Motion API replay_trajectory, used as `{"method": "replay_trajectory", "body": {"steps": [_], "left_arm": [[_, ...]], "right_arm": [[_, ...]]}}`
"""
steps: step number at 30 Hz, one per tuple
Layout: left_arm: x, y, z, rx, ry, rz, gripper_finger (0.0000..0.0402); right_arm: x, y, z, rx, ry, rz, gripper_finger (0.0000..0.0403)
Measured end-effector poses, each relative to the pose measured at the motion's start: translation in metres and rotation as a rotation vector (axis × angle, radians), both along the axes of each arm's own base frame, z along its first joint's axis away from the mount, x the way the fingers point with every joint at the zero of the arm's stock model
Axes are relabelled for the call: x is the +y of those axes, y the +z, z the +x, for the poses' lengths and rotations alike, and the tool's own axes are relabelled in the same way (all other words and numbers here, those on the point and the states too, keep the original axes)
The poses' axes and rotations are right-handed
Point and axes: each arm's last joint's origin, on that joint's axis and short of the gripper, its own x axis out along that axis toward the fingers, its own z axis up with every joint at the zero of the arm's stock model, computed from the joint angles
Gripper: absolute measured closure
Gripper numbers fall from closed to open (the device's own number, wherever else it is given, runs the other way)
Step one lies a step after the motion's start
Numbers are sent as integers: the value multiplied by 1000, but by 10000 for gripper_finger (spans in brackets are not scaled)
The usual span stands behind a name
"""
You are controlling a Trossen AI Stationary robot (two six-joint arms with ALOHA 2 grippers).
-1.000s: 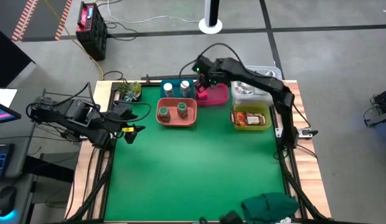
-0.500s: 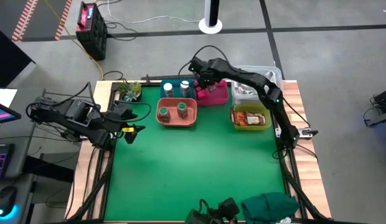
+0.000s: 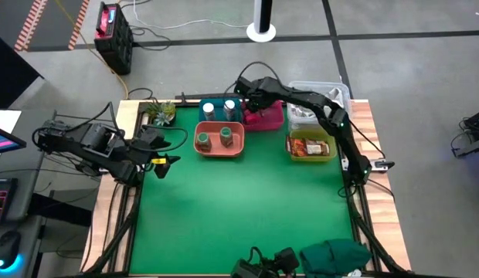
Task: Sort spices by type
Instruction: Put the red seasoning can into the pink bin
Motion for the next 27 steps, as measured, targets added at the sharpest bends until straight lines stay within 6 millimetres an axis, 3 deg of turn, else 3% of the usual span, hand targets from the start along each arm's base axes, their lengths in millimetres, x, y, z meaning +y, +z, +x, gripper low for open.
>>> {"method": "replay_trajectory", "body": {"steps": [4,7,16,27], "left_arm": [[0,0,0,1,0,0,100],[0,0,0,1,0,0,100],[0,0,0,6,-10,10,100],[0,0,0,6,-10,10,100]], "right_arm": [[5,-24,-8,61,-7,76,168],[11,-31,-5,54,-3,81,168],[16,-33,4,-4,-27,29,168],[9,-34,-9,76,-21,83,135]]}}
